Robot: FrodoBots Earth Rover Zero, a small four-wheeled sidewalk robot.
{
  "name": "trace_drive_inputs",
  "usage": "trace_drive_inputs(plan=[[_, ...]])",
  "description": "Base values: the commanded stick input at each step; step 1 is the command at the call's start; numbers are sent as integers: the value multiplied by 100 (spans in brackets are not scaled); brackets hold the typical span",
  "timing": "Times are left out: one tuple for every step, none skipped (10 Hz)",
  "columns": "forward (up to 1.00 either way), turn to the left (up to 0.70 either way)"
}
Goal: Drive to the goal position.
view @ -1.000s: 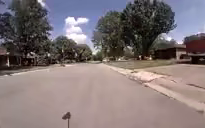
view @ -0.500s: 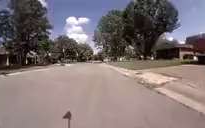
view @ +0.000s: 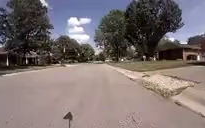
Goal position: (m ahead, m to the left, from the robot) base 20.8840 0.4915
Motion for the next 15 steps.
trace_drive_inputs(plan=[[100,0],[100,0],[100,0],[100,0],[100,0],[100,0],[100,0],[100,0],[100,0],[100,0],[100,0],[100,0],[100,0],[100,0],[100,-2]])
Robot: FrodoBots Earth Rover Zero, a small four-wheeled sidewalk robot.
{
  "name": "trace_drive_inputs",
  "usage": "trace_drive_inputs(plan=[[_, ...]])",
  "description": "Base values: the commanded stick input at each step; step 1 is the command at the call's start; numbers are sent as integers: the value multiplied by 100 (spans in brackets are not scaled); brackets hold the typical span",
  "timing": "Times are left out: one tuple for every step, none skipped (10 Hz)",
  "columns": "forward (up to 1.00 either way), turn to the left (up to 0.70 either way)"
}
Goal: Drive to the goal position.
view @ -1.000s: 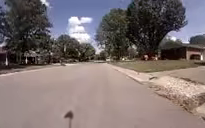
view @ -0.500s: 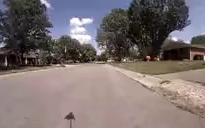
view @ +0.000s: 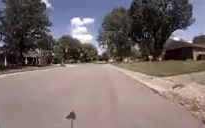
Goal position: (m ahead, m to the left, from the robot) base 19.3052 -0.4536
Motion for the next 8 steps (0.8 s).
trace_drive_inputs(plan=[[100,-9],[100,-18],[100,-23],[100,-23],[100,-23],[100,-23],[100,-23],[100,-23]])
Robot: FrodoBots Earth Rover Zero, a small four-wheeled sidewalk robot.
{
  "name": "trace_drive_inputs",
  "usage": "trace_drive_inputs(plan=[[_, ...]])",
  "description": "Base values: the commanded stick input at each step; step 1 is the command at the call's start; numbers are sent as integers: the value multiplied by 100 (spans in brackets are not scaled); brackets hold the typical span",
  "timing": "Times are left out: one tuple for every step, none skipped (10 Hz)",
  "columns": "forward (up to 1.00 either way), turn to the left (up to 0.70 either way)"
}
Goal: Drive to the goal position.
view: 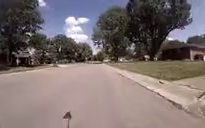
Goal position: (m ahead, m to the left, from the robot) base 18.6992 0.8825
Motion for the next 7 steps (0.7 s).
trace_drive_inputs(plan=[[100,-23],[100,-23],[100,-9],[100,0],[100,0],[100,0],[100,0]])
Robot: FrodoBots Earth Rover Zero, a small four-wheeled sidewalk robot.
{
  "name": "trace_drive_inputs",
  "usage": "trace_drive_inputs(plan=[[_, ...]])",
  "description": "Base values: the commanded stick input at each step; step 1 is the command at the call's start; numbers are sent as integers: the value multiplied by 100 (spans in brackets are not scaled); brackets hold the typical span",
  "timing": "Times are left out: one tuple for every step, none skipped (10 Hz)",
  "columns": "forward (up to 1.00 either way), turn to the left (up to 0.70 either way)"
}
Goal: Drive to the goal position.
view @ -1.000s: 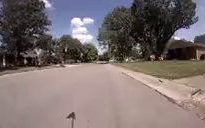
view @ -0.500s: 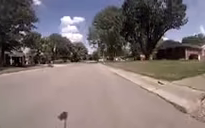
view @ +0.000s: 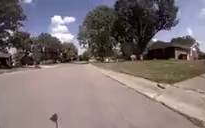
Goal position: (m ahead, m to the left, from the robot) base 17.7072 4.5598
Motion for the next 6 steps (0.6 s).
trace_drive_inputs(plan=[[100,0],[100,0],[100,0],[100,0],[100,0],[100,0]])
